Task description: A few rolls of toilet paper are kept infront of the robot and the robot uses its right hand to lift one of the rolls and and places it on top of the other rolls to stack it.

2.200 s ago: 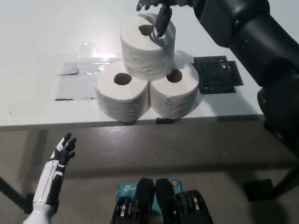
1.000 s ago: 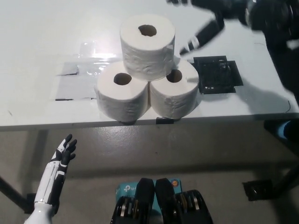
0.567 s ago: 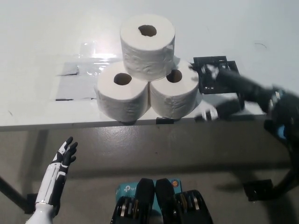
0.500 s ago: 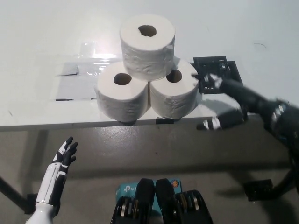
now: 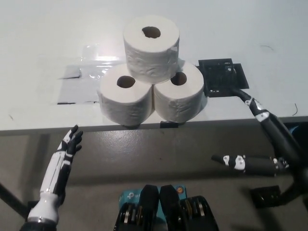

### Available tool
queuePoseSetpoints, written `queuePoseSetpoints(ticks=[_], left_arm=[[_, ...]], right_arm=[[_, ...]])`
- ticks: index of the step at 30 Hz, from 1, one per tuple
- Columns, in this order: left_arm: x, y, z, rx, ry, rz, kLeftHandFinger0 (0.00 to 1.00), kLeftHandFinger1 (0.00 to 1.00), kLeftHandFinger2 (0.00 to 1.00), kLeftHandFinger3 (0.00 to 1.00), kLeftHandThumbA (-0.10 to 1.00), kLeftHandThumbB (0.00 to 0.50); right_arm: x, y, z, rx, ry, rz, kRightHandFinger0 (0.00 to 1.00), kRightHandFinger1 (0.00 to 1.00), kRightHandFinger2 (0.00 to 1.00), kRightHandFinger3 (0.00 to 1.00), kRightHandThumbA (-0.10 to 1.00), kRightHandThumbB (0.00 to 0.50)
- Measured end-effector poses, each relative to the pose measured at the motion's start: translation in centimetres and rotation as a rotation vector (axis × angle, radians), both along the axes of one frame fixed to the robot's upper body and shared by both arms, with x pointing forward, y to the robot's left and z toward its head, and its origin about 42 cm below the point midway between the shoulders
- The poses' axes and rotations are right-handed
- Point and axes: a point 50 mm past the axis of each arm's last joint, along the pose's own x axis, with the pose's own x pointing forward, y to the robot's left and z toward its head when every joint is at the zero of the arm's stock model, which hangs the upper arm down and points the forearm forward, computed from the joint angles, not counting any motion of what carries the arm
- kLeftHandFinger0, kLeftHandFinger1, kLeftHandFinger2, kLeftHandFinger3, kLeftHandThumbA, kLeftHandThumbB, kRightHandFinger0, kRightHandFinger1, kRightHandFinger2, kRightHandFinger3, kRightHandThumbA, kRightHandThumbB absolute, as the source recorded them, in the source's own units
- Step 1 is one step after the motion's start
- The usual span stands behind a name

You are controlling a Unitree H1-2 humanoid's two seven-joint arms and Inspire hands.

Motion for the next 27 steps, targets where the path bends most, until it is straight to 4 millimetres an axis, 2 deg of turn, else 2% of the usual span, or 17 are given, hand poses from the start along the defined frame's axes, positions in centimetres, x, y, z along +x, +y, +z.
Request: queuePoseSetpoints(ticks=[1,2,4,6,8,12,13,15,17,18,19,22,27], left_arm=[[0.2,0.0,0.2,0.000,-0.005,-0.002,1.00,1.00,1.00,1.00,1.00,0.147],[0.4,-0.1,0.4,-0.001,-0.011,-0.003,1.00,1.00,1.00,1.00,1.00,0.147],[0.7,-0.2,0.6,-0.002,-0.019,-0.006,1.00,1.00,1.00,1.00,1.00,0.147],[0.8,-0.3,0.8,-0.004,-0.024,-0.007,1.00,1.00,1.00,1.00,1.00,0.145],[0.9,-0.3,0.8,-0.008,-0.026,-0.009,1.00,1.00,1.00,1.00,1.00,0.119],[0.7,-0.5,0.8,-0.019,-0.025,-0.016,1.00,1.00,1.00,1.00,1.00,0.103],[0.4,-0.6,0.7,-0.023,-0.020,-0.022,1.00,1.00,1.00,1.00,1.00,0.095],[-0.1,-0.8,0.4,-0.028,-0.012,-0.029,1.00,1.00,1.00,1.00,1.00,0.126],[-0.6,-1.1,0.0,-0.033,0.001,-0.036,1.00,1.00,1.00,1.00,1.00,0.117],[-0.9,-1.2,-0.1,-0.034,0.005,-0.041,1.00,1.00,1.00,1.00,1.00,0.117],[-1.2,-1.3,-0.2,-0.036,0.009,-0.045,1.00,1.00,1.00,1.00,1.00,0.141],[-1.9,-1.6,-0.8,-0.042,0.031,-0.056,1.00,1.00,1.00,1.00,1.00,0.126],[-2.3,-1.7,-1.2,-0.045,0.045,-0.060,1.00,1.00,1.00,1.00,1.00,0.115]], right_arm=[[-0.2,0.1,-0.3,0.017,-0.003,-0.006,1.00,1.00,1.00,1.00,1.00,0.287],[-0.4,0.4,-1.0,0.044,-0.002,-0.017,1.00,1.00,1.00,1.00,1.00,0.277],[-0.4,0.6,-2.3,0.084,0.019,-0.036,1.00,1.00,1.00,1.00,1.00,0.222],[-0.1,0.9,-4.3,0.124,0.066,-0.054,1.00,1.00,1.00,1.00,1.00,0.183],[0.5,1.3,-7.0,0.175,0.134,-0.071,1.00,1.00,1.00,1.00,1.00,0.160],[0.8,1.7,-12.0,0.283,0.256,-0.123,1.00,1.00,1.00,1.00,1.00,0.142],[0.6,1.8,-13.9,0.316,0.299,-0.143,1.00,1.00,1.00,1.00,1.00,0.148],[0.1,1.7,-15.6,0.344,0.336,-0.163,1.00,1.00,1.00,1.00,1.00,0.153],[-0.5,1.6,-17.3,0.368,0.366,-0.188,1.00,1.00,1.00,1.00,1.00,0.143],[-0.7,1.6,-17.9,0.377,0.372,-0.197,1.00,1.00,1.00,1.00,1.00,0.145],[-1.0,1.5,-18.4,0.385,0.378,-0.205,1.00,1.00,1.00,1.00,1.00,0.140],[-1.9,1.0,-19.5,0.402,0.379,-0.226,1.00,1.00,1.00,1.00,1.00,0.145],[-2.3,0.4,-19.8,0.419,0.356,-0.246,1.00,1.00,1.00,1.00,1.00,0.175]])
